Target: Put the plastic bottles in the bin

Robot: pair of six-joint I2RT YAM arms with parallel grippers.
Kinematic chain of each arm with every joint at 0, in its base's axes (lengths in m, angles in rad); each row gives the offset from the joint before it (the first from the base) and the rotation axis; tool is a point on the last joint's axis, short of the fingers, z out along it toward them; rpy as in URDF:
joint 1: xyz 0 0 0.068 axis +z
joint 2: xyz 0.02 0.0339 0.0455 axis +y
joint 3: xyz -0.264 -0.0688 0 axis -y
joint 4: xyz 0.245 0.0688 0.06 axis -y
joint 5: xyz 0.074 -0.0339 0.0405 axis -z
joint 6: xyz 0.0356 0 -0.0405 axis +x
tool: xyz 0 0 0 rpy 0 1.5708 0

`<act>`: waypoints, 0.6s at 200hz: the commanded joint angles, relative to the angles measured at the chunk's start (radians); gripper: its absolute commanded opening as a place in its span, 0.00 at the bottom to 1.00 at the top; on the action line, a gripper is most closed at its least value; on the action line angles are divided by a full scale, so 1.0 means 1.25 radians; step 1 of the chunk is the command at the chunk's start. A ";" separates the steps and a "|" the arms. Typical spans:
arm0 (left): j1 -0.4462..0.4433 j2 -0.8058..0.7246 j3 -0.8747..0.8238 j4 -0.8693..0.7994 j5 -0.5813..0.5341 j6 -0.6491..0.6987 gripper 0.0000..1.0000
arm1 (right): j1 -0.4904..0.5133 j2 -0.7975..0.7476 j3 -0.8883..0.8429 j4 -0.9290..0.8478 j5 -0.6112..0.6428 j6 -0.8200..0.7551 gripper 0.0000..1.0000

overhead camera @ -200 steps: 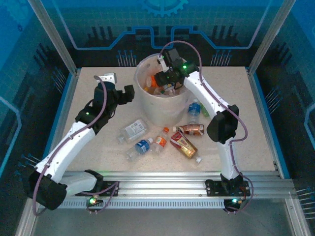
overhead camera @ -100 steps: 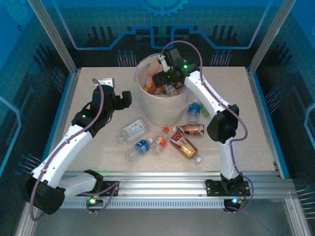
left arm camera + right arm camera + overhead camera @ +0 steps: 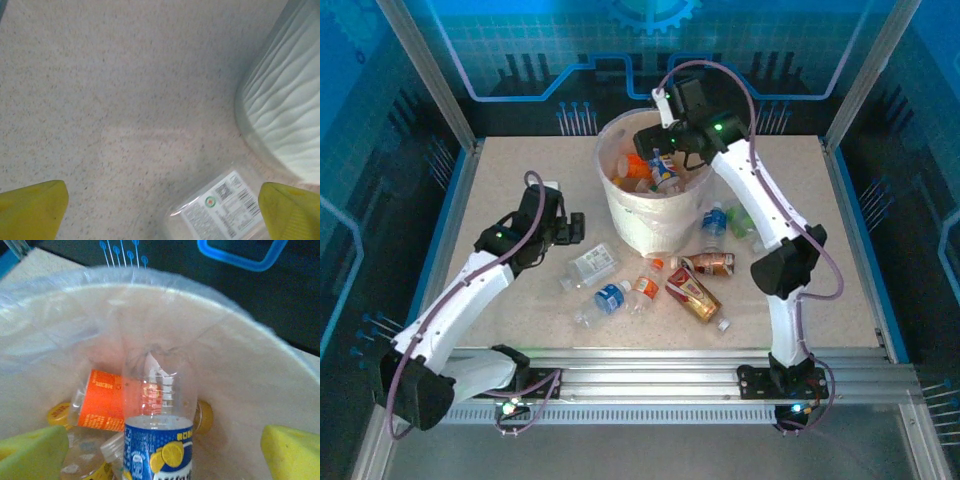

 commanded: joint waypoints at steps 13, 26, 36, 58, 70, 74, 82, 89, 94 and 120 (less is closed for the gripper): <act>0.006 0.054 0.016 -0.096 0.050 0.043 0.99 | -0.008 -0.089 0.008 -0.034 0.025 0.031 1.00; 0.006 0.079 0.018 -0.112 0.069 0.048 0.99 | -0.008 -0.122 -0.019 -0.030 0.042 0.036 1.00; 0.005 0.095 0.018 -0.123 0.088 0.053 0.99 | -0.009 -0.152 -0.048 -0.023 0.059 0.040 1.00; 0.003 0.133 0.012 -0.134 0.127 0.061 0.99 | -0.011 -0.232 -0.143 0.008 0.096 0.053 1.00; -0.004 0.152 0.009 -0.133 0.141 0.068 0.99 | -0.011 -0.280 -0.205 0.032 0.116 0.060 1.00; -0.008 0.159 0.009 -0.132 0.143 0.070 0.99 | -0.013 -0.298 -0.226 0.040 0.121 0.063 1.00; -0.015 0.172 0.007 -0.129 0.149 0.077 0.99 | -0.013 -0.332 -0.267 0.057 0.132 0.070 1.00; -0.023 0.184 0.007 -0.127 0.153 0.084 0.99 | -0.012 -0.361 -0.303 0.072 0.141 0.075 1.00; -0.029 0.192 0.007 -0.125 0.156 0.089 0.99 | -0.013 -0.382 -0.327 0.083 0.146 0.079 1.00; -0.056 0.242 0.012 -0.119 0.160 0.114 0.99 | -0.017 -0.469 -0.427 0.117 0.177 0.098 1.00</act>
